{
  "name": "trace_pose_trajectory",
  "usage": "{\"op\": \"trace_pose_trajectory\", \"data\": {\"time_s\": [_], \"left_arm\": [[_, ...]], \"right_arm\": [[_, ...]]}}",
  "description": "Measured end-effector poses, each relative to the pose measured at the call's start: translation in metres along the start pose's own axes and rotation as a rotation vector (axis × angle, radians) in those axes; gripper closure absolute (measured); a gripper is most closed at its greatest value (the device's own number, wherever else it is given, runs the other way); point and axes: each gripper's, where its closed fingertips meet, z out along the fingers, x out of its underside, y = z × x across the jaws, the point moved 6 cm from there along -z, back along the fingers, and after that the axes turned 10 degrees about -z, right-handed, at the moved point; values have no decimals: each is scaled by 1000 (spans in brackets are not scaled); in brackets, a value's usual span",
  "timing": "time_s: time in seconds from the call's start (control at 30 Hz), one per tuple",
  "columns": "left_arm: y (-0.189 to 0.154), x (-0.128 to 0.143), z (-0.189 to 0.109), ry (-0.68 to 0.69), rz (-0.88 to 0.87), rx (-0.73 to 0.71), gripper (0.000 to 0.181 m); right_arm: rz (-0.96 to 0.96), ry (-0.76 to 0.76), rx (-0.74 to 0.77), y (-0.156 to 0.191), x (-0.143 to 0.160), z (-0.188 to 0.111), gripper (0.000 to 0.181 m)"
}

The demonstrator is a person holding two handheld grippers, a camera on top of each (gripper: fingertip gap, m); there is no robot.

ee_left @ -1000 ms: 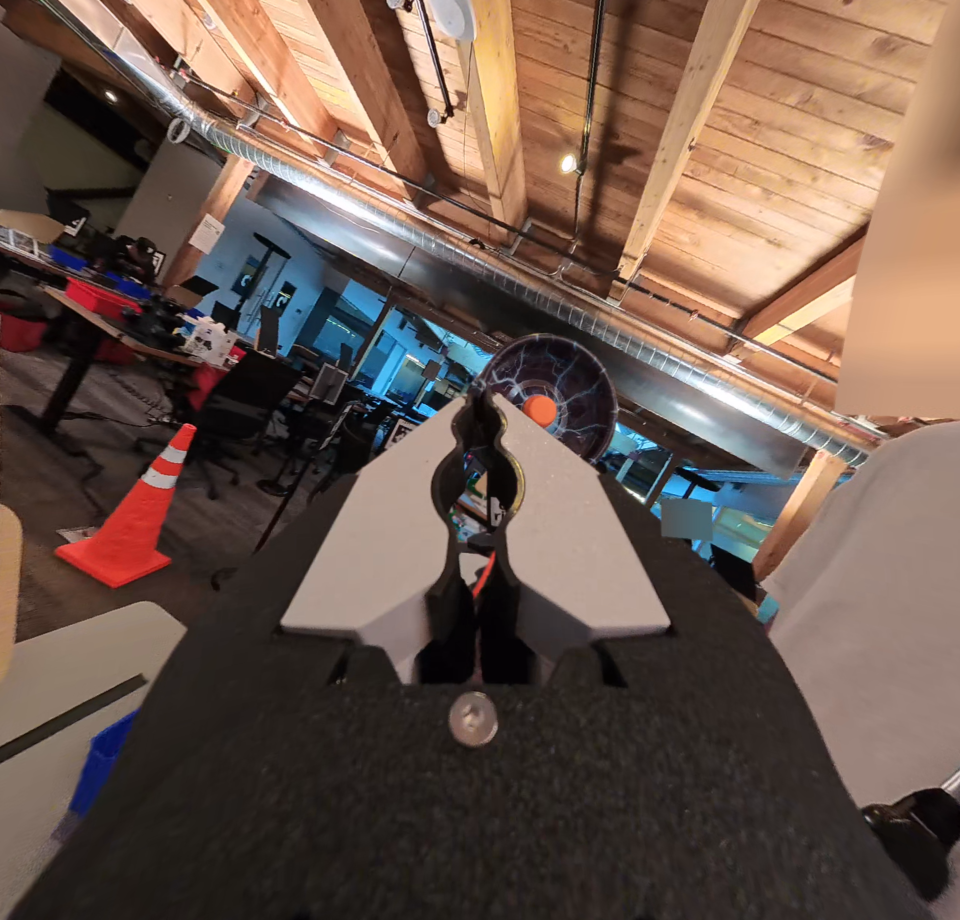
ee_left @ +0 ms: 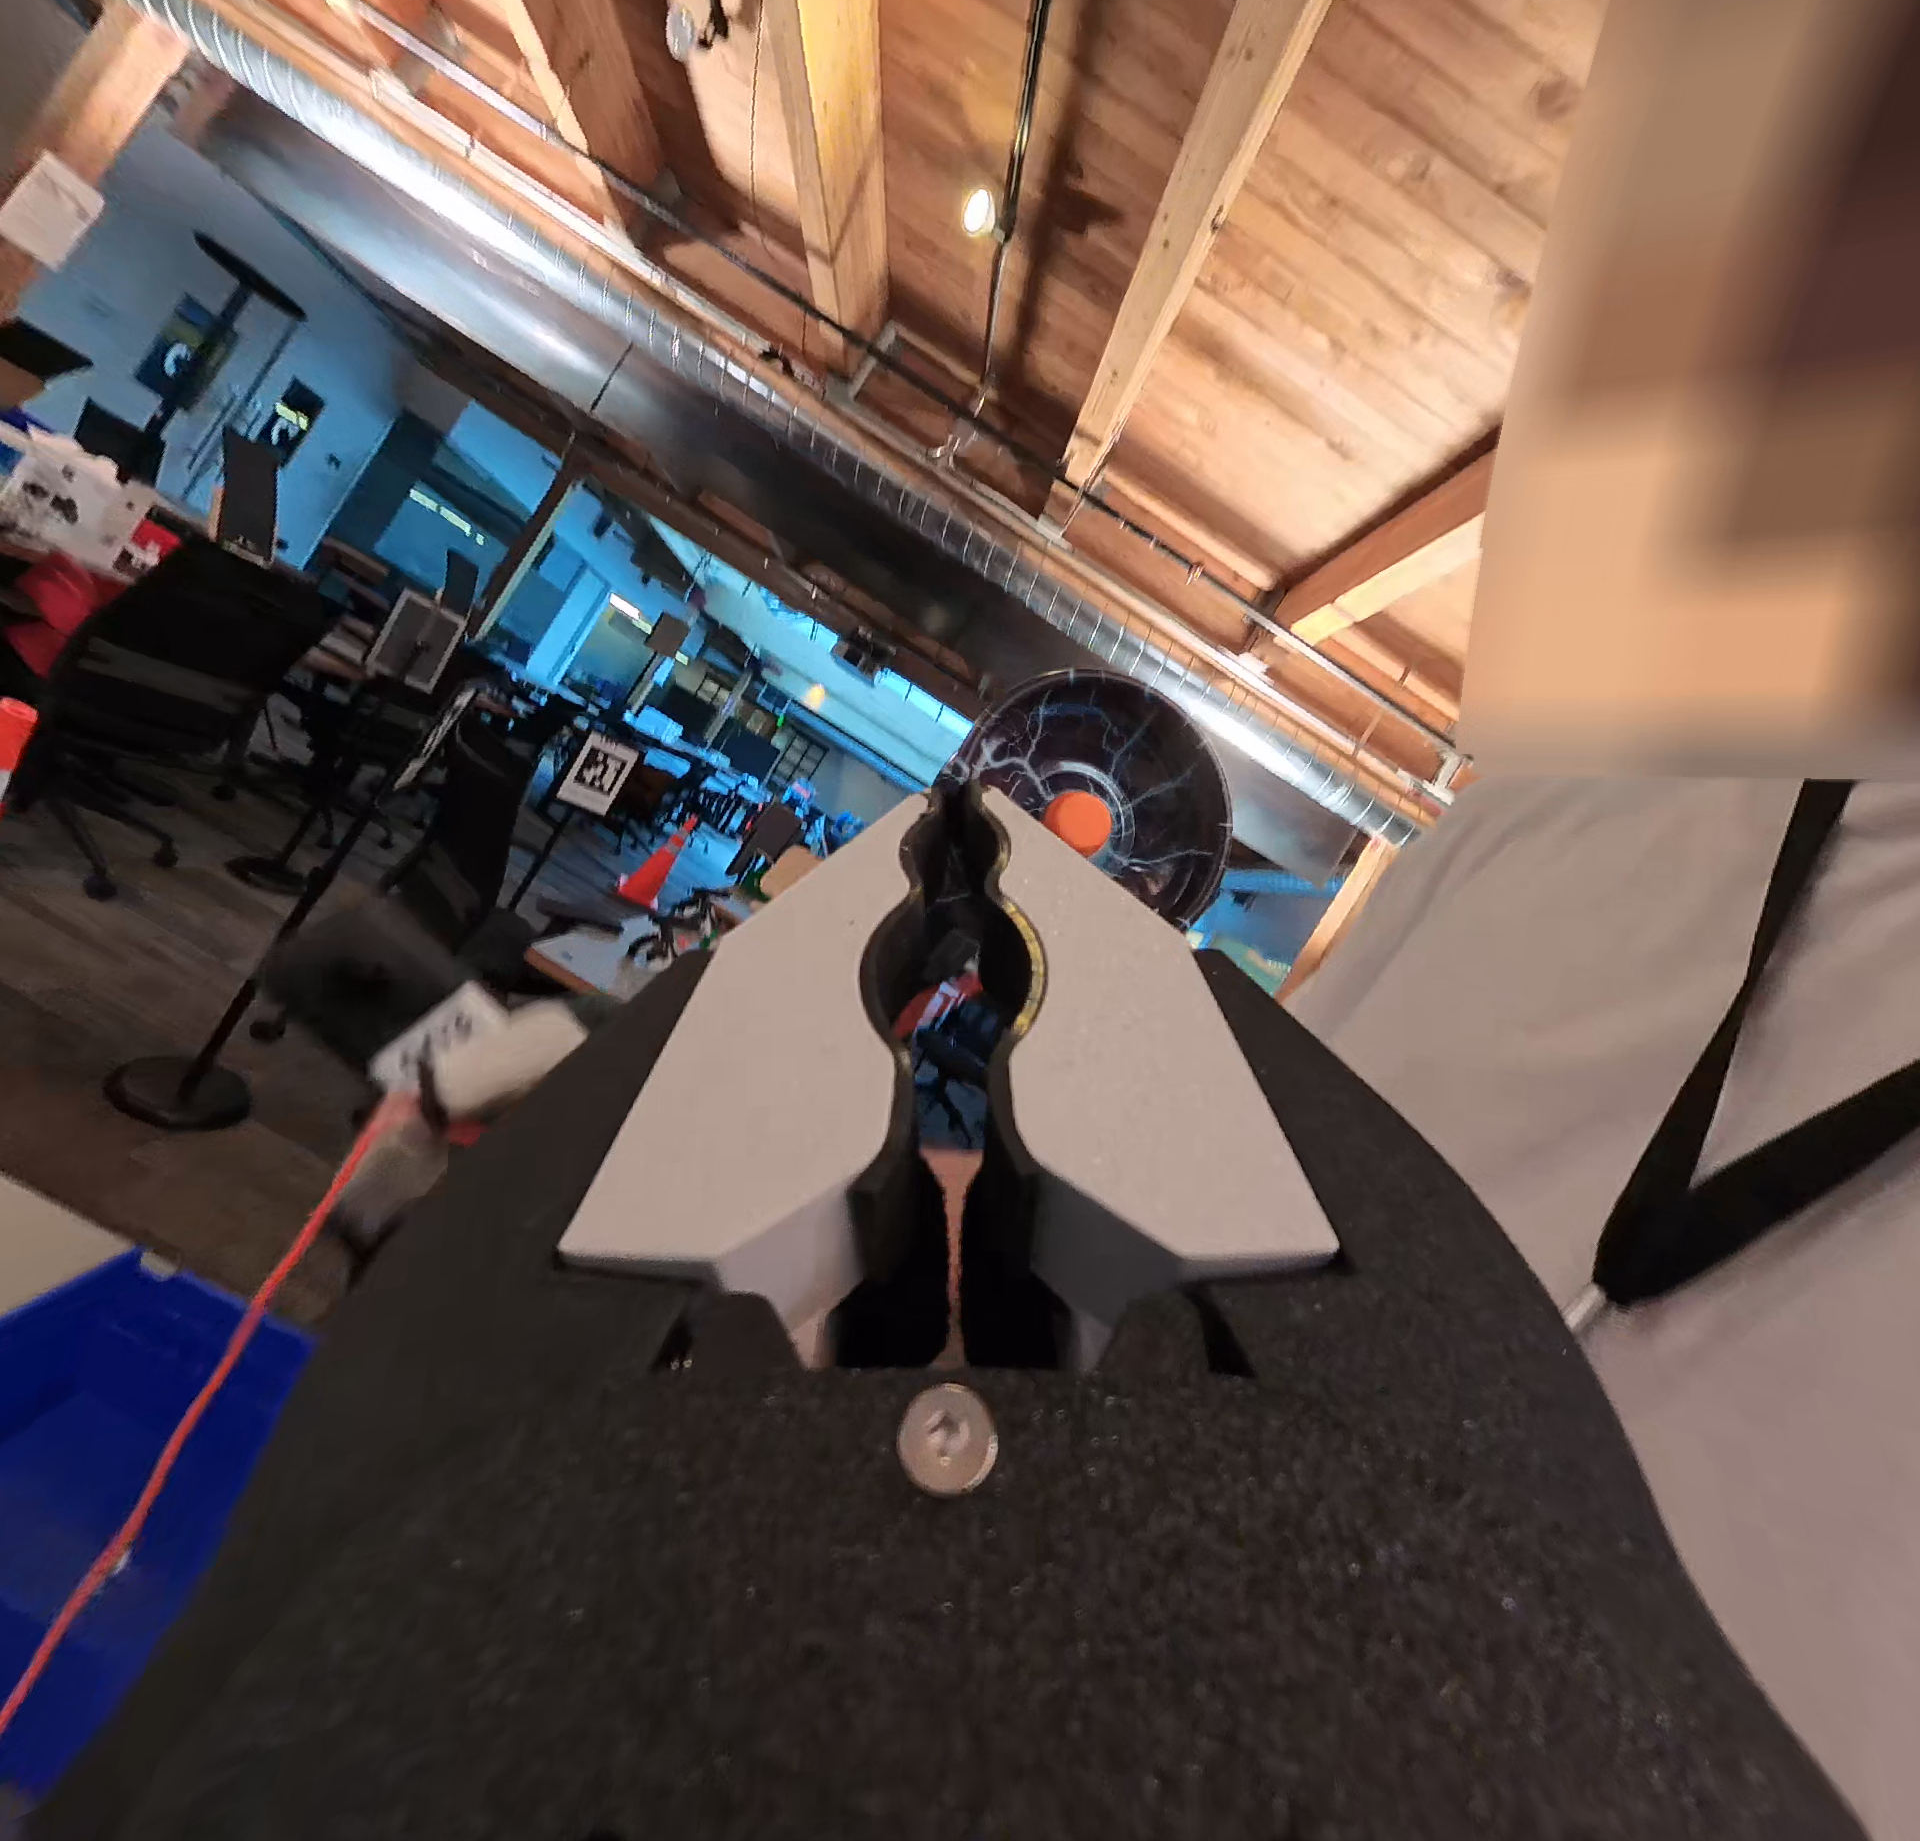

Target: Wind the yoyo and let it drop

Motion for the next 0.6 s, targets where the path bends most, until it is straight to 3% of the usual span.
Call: {"op": "trace_pose_trajectory", "data": {"time_s": [0.2,0.47,0.6], "left_arm": [[9,24,-22,75,-1,-87,181],[17,44,-28,151,-9,-115,181],[26,44,-30,106,-28,-124,181]], "right_arm": [[-149,17,43,32,-33,9,181],[-509,181,200,99,-70,34,181],[-619,216,203,133,-73,43,181]]}}
